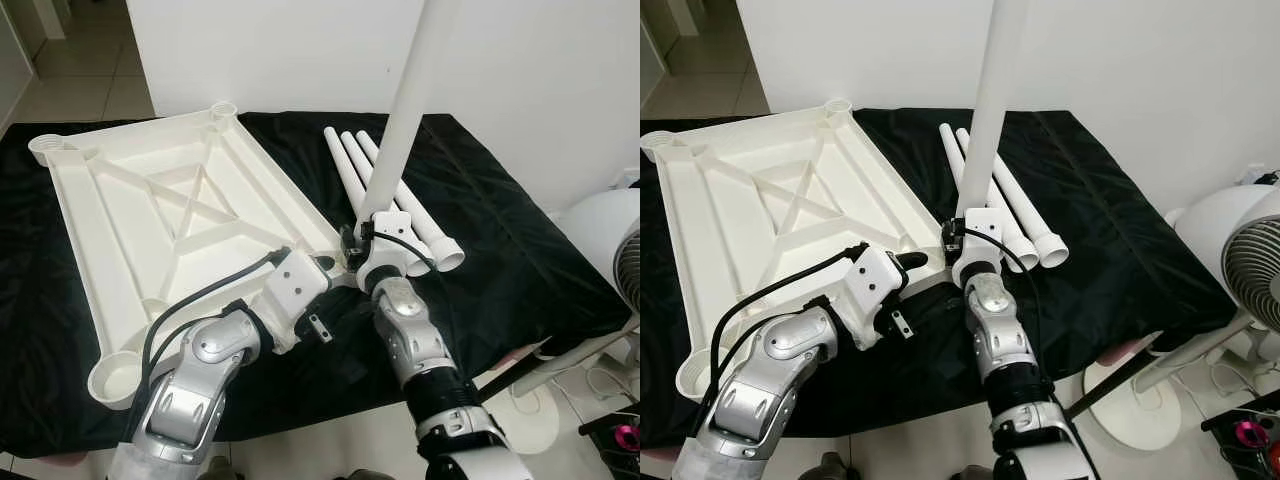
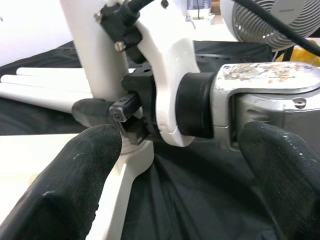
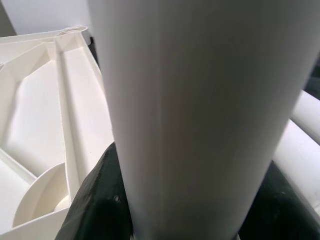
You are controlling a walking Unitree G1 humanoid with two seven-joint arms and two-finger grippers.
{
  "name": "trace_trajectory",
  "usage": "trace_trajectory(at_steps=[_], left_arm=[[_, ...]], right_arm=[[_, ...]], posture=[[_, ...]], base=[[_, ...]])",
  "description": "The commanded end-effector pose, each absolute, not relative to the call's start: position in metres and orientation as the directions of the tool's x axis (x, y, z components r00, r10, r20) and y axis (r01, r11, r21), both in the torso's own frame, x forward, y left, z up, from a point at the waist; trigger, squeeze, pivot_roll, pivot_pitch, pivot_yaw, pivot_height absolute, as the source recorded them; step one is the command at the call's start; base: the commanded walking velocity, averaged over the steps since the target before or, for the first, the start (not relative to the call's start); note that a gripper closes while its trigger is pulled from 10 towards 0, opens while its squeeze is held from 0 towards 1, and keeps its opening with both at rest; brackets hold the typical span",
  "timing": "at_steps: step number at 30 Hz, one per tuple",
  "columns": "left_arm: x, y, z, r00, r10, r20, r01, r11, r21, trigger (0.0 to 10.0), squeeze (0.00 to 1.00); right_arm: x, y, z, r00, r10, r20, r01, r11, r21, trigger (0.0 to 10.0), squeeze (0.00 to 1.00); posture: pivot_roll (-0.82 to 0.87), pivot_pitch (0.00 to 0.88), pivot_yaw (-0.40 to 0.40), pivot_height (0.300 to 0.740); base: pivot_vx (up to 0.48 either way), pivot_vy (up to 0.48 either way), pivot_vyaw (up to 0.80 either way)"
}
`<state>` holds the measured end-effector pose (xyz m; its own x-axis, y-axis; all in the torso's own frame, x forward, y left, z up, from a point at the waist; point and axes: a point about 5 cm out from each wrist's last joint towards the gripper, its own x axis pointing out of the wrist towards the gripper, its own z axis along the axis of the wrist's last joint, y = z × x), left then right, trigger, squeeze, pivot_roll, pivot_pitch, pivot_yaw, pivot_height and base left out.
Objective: Building children table
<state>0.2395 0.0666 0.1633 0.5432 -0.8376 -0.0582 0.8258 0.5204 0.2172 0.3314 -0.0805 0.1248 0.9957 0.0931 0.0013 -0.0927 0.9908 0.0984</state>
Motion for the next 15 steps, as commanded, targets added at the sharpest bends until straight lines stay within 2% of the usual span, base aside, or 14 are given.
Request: trace_trajectory(at_steps=[1, 8, 9, 11, 12, 15], left_arm=[[0.243, 0.068, 0.163, 0.624, -0.78, -0.045, 0.767, 0.601, 0.225, 10.0, 0.0], [0.243, 0.068, 0.162, 0.624, -0.78, -0.046, 0.767, 0.6, 0.228, 10.0, 0.0], [0.243, 0.068, 0.163, 0.623, -0.781, -0.043, 0.767, 0.599, 0.228, 10.0, 0.0], [0.243, 0.067, 0.163, 0.622, -0.782, -0.042, 0.768, 0.599, 0.228, 10.0, 0.0], [0.243, 0.067, 0.163, 0.622, -0.782, -0.041, 0.768, 0.599, 0.227, 10.0, 0.0], [0.243, 0.067, 0.163, 0.623, -0.781, -0.04, 0.767, 0.6, 0.228, 10.0, 0.0]], right_arm=[[0.328, -0.077, 0.118, 0.996, 0.084, -0.041, -0.079, 0.991, 0.112, 10.0, 0.0], [0.329, -0.08, 0.12, 0.995, 0.088, -0.035, -0.084, 0.991, 0.103, 10.0, 0.0], [0.33, -0.081, 0.123, 0.995, 0.101, -0.019, -0.099, 0.988, 0.117, 10.0, 0.38], [0.329, -0.08, 0.124, 0.994, 0.106, -0.015, -0.103, 0.987, 0.121, 10.0, 0.38], [0.329, -0.079, 0.125, 0.993, 0.118, -0.008, -0.116, 0.985, 0.131, 10.0, 1.0], [0.328, -0.079, 0.128, 0.991, 0.13, 0.01, -0.13, 0.982, 0.135, 10.0, 1.0]], posture=[[0.01, 0.0, -0.063, 0.74], [0.01, 0.0, -0.066, 0.74], [0.01, 0.0, -0.069, 0.74], [0.01, 0.0, -0.069, 0.74], [0.01, 0.0, -0.071, 0.74], [0.01, 0.0, -0.074, 0.74]], base=[[0.0, 0.0, 0.0], [0.0, 0.0, 0.0], [0.0, 0.0, 0.0], [0.0, 0.0, 0.0], [0.0, 0.0, 0.0], [0.0, 0.0, 0.0]])
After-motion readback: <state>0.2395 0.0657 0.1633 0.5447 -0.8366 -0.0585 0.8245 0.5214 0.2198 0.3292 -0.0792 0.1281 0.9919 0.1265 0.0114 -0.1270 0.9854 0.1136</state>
